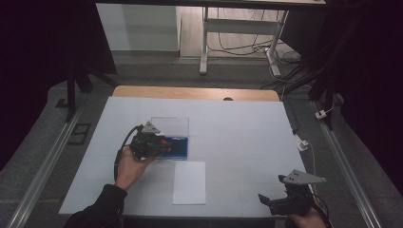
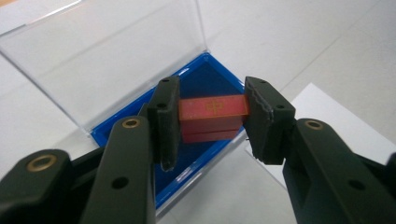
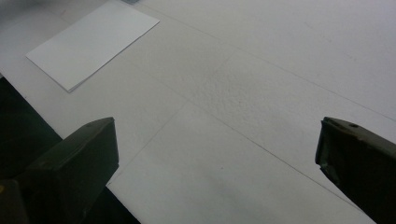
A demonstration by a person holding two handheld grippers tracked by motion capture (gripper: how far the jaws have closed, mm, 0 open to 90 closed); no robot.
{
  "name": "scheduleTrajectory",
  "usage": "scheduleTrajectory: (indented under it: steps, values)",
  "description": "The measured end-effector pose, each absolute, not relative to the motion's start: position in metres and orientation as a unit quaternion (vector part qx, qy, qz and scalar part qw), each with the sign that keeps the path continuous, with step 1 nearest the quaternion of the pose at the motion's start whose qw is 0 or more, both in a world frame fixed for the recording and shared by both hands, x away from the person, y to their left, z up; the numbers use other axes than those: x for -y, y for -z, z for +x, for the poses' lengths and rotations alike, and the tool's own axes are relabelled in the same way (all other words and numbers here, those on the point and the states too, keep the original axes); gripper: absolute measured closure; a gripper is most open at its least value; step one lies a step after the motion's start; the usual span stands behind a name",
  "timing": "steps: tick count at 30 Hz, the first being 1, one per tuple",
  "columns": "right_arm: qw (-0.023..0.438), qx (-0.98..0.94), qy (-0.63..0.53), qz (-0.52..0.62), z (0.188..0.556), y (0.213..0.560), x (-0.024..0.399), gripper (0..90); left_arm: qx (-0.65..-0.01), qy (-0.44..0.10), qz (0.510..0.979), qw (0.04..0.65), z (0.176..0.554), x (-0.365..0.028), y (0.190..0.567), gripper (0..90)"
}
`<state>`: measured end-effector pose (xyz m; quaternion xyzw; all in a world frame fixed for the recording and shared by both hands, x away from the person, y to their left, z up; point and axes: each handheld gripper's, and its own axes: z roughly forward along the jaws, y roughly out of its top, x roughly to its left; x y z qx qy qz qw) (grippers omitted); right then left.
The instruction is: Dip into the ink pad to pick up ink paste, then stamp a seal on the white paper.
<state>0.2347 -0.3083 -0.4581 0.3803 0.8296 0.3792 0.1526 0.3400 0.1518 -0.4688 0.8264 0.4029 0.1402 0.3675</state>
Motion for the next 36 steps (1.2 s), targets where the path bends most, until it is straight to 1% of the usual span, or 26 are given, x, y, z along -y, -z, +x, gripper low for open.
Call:
scheduleTrajectory:
  steps: [19, 26, 29, 36]
  values:
    - [0.152, -0.828, -0.382, 0.381, 0.235, 0.458, 0.309, 0.0, -0.377, -0.124, 0.833, 0.385, 0.321, -0.140, 0.462, 58.0]
    - [0.153, -0.829, -0.381, 0.381, 0.235, 0.458, 0.309, 0.0, -0.371, -0.105, 0.837, 0.389, 0.316, -0.133, 0.459, 58.1]
    - [0.152, -0.828, -0.382, 0.381, 0.235, 0.458, 0.309, 0.0, -0.362, -0.097, 0.841, 0.391, 0.313, -0.130, 0.458, 58.2]
    - [0.152, -0.828, -0.382, 0.381, 0.235, 0.458, 0.309, 0.0, -0.340, -0.098, 0.851, 0.387, 0.303, -0.119, 0.457, 58.2]
